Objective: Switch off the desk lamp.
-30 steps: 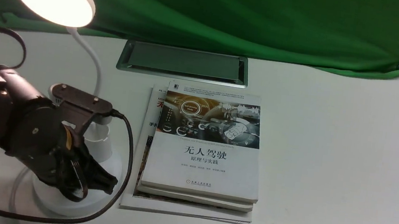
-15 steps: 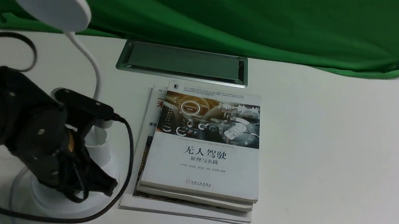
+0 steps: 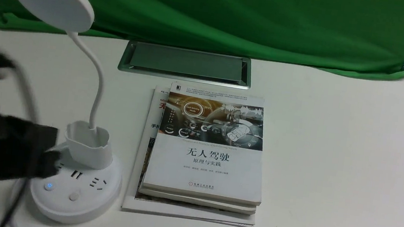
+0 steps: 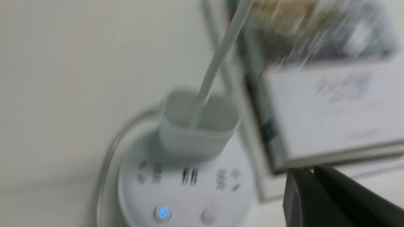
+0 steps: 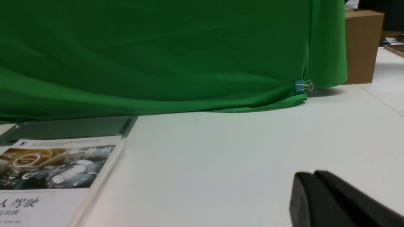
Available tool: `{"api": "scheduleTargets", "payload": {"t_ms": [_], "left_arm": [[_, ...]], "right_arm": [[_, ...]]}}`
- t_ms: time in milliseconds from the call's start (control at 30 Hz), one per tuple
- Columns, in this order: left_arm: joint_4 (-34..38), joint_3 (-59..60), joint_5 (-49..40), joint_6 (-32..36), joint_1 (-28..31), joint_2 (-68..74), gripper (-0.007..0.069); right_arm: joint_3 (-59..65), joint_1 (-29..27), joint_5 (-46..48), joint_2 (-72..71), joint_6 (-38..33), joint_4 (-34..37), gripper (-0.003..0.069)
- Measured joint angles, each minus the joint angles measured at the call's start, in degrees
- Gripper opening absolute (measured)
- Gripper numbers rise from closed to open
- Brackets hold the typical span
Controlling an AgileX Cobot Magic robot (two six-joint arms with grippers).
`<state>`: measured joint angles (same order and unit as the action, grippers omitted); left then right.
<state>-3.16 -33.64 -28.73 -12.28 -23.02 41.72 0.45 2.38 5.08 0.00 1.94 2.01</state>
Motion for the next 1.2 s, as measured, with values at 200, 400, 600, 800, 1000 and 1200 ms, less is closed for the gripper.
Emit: {"api": "scheduleTargets", "payload": {"t_ms": [200,400,600,800,1000,1200], "left_arm": [[0.00,3.46,1.53,1.07,0.00,-17.83,0.0020],[0.00,3.76,1.90,2.07,0.00,-28.72,0.0020],[-0.17,5.61,4.79,2.13,0.00,-30.78,0.0020],[0.55,15.35,14.57,7.51,6.20,-33.91,0.0020],[3.16,27.43,25.93,15.99,16.48,-38.67,0.0020],[4.00,33.89,19.12,17.16,27.17,-40.72,0.0020]], "right_arm": [[0.00,0.00,0.00,0.00,0.00,0.00,0.0036],[0.00,0.00,-0.05,0.00,0.00,0.00,0.0036],[0.00,0.00,-0.04,0.00,0.00,0.00,0.0036],[0.00,0.00,0.02,0.00,0.00,0.00,0.0036],[0.00,0.00,0.02,0.00,0.00,0.00,0.0036],[0.00,0.00,0.02,0.00,0.00,0.00,0.0036]]}}
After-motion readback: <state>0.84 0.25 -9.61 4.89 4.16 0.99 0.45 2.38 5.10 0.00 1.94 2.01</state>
